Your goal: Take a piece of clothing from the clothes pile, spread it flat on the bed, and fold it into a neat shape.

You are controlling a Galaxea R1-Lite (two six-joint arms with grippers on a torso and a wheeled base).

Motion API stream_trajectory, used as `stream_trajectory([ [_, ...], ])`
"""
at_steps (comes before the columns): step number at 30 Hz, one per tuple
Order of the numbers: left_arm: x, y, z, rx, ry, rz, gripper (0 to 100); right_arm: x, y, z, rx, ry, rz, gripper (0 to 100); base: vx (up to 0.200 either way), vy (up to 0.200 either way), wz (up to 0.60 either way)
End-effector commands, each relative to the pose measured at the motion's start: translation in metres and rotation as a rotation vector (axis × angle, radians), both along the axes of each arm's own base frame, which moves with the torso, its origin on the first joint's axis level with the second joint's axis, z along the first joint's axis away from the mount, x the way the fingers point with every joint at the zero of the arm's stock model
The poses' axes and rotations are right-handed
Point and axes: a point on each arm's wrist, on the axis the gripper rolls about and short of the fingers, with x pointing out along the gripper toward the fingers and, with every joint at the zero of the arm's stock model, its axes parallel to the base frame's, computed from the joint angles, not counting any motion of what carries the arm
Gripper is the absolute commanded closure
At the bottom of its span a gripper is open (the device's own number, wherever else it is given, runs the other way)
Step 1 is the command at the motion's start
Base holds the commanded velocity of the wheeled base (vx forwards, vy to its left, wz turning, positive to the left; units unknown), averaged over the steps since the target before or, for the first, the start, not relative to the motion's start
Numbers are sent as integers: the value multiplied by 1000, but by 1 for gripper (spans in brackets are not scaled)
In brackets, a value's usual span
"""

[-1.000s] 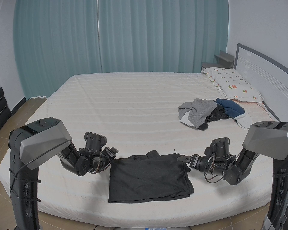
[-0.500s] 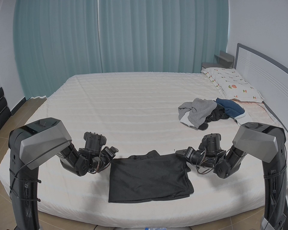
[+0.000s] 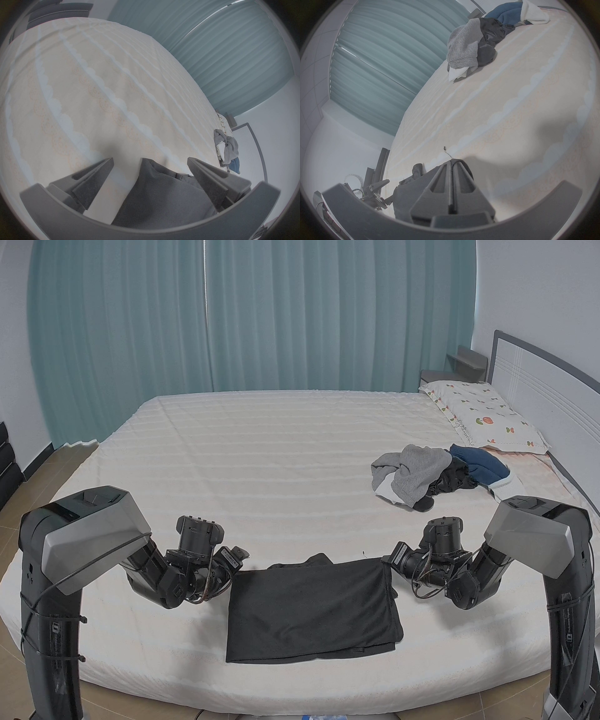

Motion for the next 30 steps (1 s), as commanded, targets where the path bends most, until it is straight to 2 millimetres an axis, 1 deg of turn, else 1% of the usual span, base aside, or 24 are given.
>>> stream_trajectory([
  [1, -1, -1, 1, 8, -2, -12, 0, 0, -1, -1, 1, 1, -2, 100, 0, 0, 0],
  [8, -1, -7, -2, 22, 0, -36, 0, 0, -1, -1, 6, 4, -5, 100, 0, 0, 0],
  [9, -1, -7, -3, 30, 0, -44, 100, 0, -1, -1, 7, 4, -3, 100, 0, 0, 0],
  [18, -1, -8, -4, 52, -4, -60, 100, 0, -1, -1, 7, 4, -5, 100, 0, 0, 0],
  [23, 0, -3, -3, 67, -13, -28, 100, 0, -1, -1, 5, 3, -9, 100, 0, 0, 0],
  [30, 0, -1, -4, 79, -10, -8, 100, 1, -2, -1, 8, -7, -11, 100, 0, 0, 0],
])
